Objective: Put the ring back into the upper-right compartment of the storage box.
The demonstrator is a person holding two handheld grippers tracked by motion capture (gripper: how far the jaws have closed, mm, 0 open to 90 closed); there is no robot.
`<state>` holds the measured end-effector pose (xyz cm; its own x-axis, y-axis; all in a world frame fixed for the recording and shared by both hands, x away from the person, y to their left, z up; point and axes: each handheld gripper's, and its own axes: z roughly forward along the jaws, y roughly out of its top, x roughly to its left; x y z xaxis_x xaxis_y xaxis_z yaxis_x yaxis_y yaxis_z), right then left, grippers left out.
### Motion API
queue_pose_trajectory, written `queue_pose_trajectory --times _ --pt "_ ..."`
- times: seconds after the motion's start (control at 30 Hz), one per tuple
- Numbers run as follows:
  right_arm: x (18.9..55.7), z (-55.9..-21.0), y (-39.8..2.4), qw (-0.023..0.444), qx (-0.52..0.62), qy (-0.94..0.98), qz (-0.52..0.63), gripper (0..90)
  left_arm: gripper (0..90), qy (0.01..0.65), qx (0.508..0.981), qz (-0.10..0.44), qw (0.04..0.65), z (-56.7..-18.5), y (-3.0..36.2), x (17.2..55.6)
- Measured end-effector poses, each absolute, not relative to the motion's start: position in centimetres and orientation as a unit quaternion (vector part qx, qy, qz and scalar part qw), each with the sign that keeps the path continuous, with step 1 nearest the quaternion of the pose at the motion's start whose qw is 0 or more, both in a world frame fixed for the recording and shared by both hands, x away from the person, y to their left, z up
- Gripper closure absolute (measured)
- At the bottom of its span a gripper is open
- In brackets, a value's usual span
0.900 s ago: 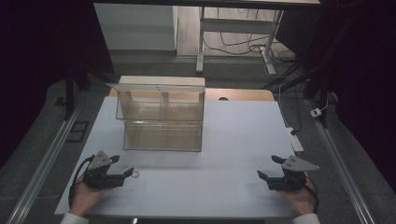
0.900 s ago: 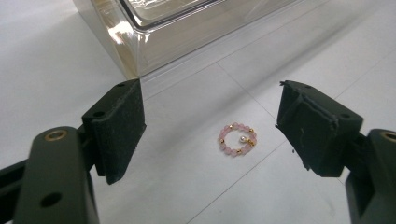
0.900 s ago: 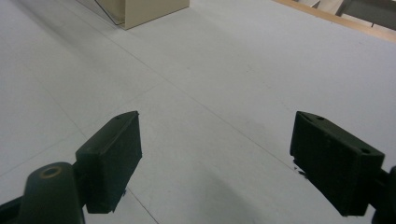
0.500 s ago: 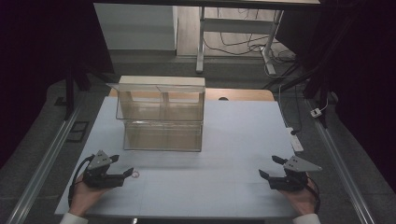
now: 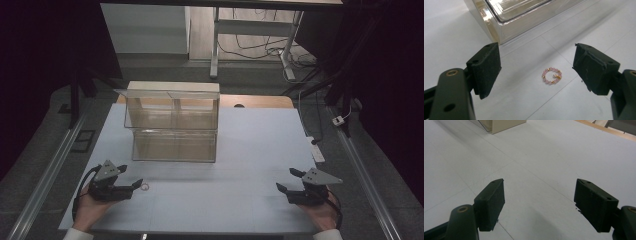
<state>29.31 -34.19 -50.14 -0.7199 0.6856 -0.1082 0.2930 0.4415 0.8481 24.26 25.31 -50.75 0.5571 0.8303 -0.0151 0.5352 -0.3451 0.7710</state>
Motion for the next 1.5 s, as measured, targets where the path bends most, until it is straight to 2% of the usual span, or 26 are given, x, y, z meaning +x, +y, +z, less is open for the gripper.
queue_pose_trajectory --times 0.73,1.23,1.5 --pt "29.2 -50.3 -33.9 0.22 0.296 0.825 0.428 26.0 23.0 0.403 0.833 0.178 0.335 -48.7 24.1 25.5" --pt "29.2 -50.5 -33.6 0.217 0.295 0.829 0.422 26.3 25.8 0.394 0.866 0.141 0.274 -49.8 22.8 27.7" --pt "29.2 -50.6 -33.6 0.217 0.297 0.83 0.42 26.5 31.7 0.393 0.878 0.112 0.249 -50.9 22.7 28.9"
